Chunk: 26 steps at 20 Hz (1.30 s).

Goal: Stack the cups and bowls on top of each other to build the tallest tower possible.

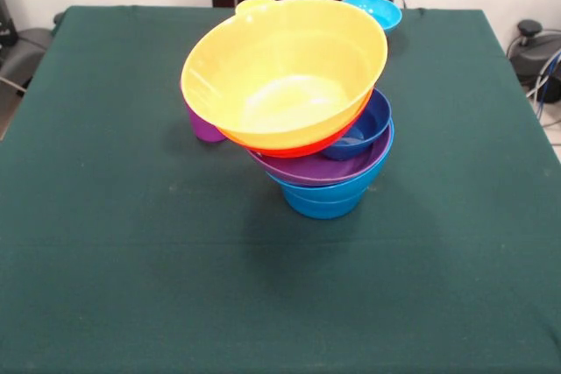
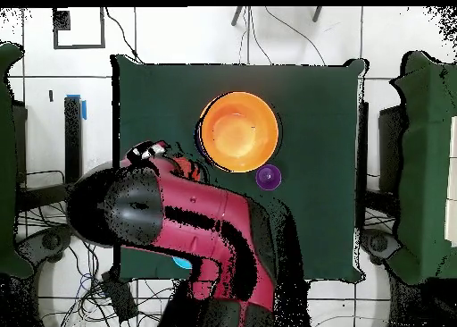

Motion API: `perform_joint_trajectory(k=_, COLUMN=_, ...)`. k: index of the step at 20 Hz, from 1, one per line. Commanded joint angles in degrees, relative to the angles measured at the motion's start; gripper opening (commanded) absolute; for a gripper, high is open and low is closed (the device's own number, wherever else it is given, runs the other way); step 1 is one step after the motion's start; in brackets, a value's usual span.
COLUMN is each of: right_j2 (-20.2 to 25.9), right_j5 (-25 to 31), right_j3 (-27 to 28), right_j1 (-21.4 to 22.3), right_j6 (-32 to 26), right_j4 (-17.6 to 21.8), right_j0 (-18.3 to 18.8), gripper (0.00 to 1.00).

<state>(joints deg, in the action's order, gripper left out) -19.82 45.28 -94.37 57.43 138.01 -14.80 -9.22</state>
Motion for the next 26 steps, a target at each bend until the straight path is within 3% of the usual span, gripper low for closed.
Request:
perform_joint_trajectory(k=1, right_j2=8.74, right_j5=6.8, right_j3=4.22, right_j1=-1.64, right_j6=-14.21, right_j4=7.5, right_j0=3.9, gripper=0.0)
perform_joint_trajectory(k=14, right_j2=15.39, right_j5=4.94, right_j3=6.08, right_j1=-3.17, right_j6=-15.28, right_j4=12.42, right_j0=10.14, gripper=0.0)
perform_joint_trajectory(k=26, right_j2=20.98, right_j5=-0.47, right_j3=5.06, right_j1=-5.44, right_j6=-15.21, right_j4=16.84, right_j0=15.21, gripper=0.0)
